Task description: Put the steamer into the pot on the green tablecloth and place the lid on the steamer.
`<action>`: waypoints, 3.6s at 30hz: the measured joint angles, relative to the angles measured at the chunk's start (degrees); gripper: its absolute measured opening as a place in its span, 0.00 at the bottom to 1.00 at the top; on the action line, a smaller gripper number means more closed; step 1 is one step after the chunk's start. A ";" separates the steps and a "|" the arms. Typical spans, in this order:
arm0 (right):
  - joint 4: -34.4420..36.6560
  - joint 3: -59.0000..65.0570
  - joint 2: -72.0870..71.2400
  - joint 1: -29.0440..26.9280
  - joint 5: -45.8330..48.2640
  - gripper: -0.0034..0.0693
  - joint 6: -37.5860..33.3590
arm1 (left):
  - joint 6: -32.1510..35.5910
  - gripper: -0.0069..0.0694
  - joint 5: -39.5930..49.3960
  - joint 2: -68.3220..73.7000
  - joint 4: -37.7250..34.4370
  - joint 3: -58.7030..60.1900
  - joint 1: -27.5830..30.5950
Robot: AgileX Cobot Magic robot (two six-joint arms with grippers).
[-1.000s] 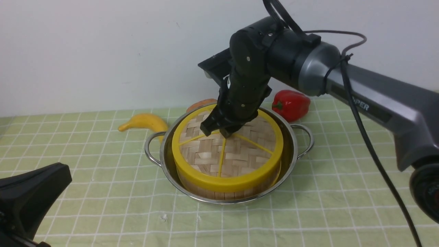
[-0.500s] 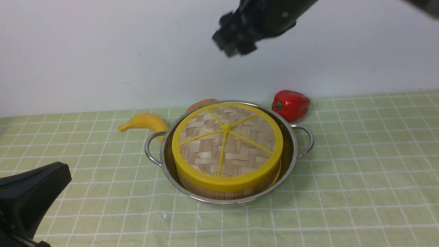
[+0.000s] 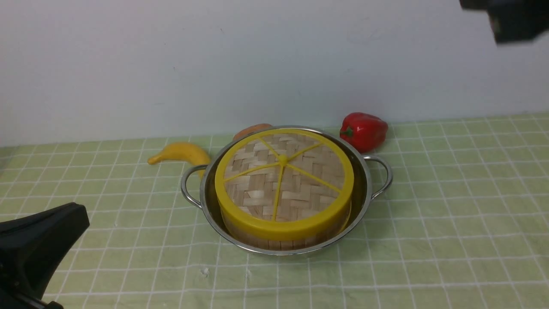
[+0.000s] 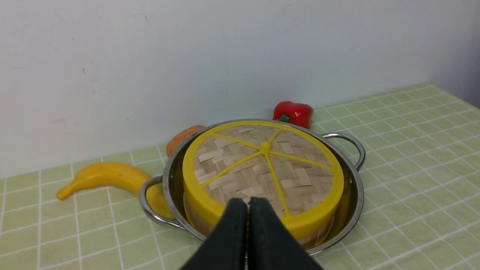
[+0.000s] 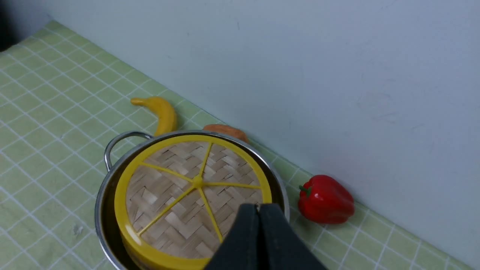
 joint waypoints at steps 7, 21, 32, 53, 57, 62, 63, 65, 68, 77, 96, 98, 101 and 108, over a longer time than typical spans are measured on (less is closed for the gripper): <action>0.10 30.52 -13.44 0.00 -20.53 0.03 10.05 | 0.00 0.12 0.00 0.00 0.00 0.00 0.00; 0.99 46.70 -19.91 0.00 -30.65 0.05 10.78 | 0.96 0.15 0.00 0.00 0.00 0.00 0.00; -7.20 56.14 -29.11 -14.01 -33.86 0.08 10.32 | 1.07 0.18 0.00 0.00 0.05 0.00 0.00; -7.37 77.97 -61.08 -39.37 -44.31 0.18 17.68 | 1.31 0.22 0.00 0.00 0.05 0.00 0.00; -7.53 77.97 -61.08 -39.37 -44.31 0.19 17.86 | 1.31 0.22 0.00 0.00 0.05 0.00 0.00; -7.57 77.97 -61.08 -39.37 -44.31 0.22 17.86 | 1.31 0.24 0.00 0.00 0.05 0.00 0.00; -7.57 77.97 -61.08 -39.37 -44.31 0.22 17.86 | 1.31 0.25 0.00 0.00 0.05 0.00 0.00; -7.57 77.97 -61.08 -39.37 -44.31 0.23 17.86 | 1.32 0.26 0.00 0.00 0.05 0.00 0.00; -7.57 78.03 -61.08 -39.37 -44.31 0.25 17.86 | 2.49 0.26 0.00 -0.96 1.18 0.36 0.08; -7.57 78.03 -61.08 -39.37 -44.31 0.29 17.88 | 5.11 0.28 -0.15 -13.77 6.69 15.11 13.96; -7.57 78.03 -61.08 -39.37 -44.37 0.37 18.66 | 4.88 0.31 -3.87 -25.46 6.29 31.38 22.40; -7.57 78.03 -61.08 -39.37 -44.37 0.38 19.41 | 4.88 0.31 -3.93 -25.46 6.29 31.38 22.40; -7.57 78.03 -61.08 -39.37 -44.37 0.38 19.58 | 4.88 0.32 -3.97 -25.46 6.29 31.38 22.40; -7.57 78.03 -61.08 -39.37 -44.37 0.38 19.65 | 4.88 0.34 -4.03 -25.46 6.29 31.38 22.40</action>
